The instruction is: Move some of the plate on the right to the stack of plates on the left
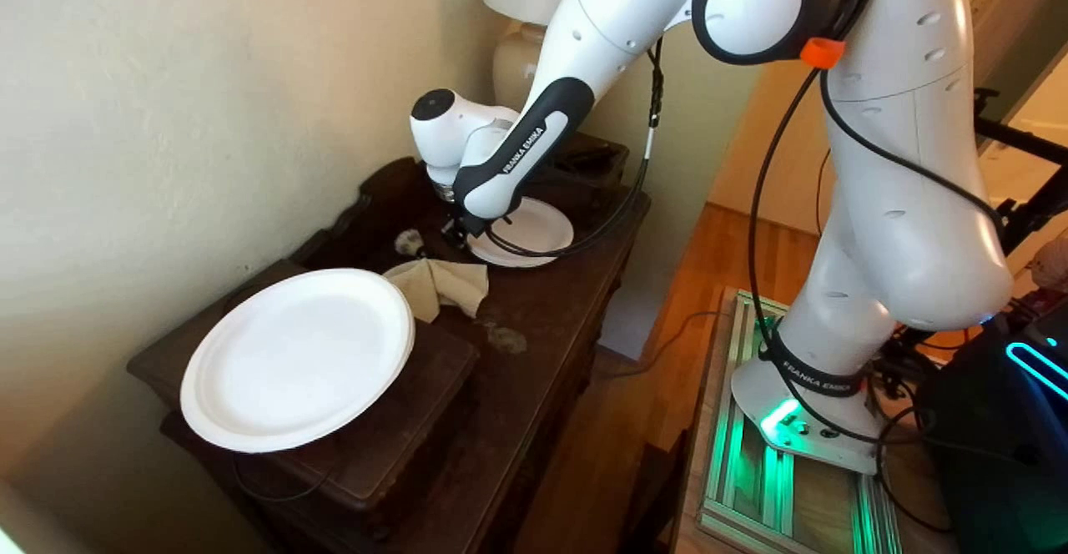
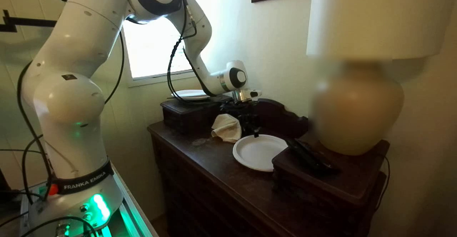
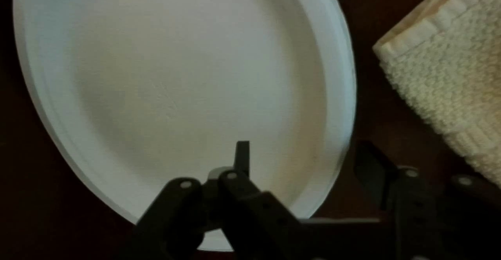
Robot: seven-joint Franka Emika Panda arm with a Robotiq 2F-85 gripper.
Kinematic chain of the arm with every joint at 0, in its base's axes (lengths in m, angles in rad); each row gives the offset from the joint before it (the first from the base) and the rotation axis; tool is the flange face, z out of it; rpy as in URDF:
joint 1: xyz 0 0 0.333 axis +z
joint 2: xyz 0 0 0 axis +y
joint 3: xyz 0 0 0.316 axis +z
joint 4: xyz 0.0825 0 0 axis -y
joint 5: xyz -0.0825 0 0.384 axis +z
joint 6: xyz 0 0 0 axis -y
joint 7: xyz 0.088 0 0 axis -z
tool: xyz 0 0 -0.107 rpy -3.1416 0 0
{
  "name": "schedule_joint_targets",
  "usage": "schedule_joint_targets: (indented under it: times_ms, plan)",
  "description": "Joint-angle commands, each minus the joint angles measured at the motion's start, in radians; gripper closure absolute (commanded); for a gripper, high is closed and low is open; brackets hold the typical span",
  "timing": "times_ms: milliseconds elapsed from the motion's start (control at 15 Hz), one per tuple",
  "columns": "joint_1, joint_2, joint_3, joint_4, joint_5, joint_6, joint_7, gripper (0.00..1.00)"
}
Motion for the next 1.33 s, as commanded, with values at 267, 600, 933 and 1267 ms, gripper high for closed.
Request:
schedule_joint_targets:
  times_ms: [267,600,933,1267]
  plan:
    - [0.009,0.021,-0.018,0.032,-0.006,-0.024,0.032,0.31]
    - [0.006,-0.003,-0.02,0.028,-0.003,-0.073,0.025,0.4]
    - [-0.006,-0.063,-0.028,0.011,-0.021,-0.119,0.016,0.39]
    - [-0.051,-0.128,0.003,-0.023,0.002,-0.104,-0.034,0.42]
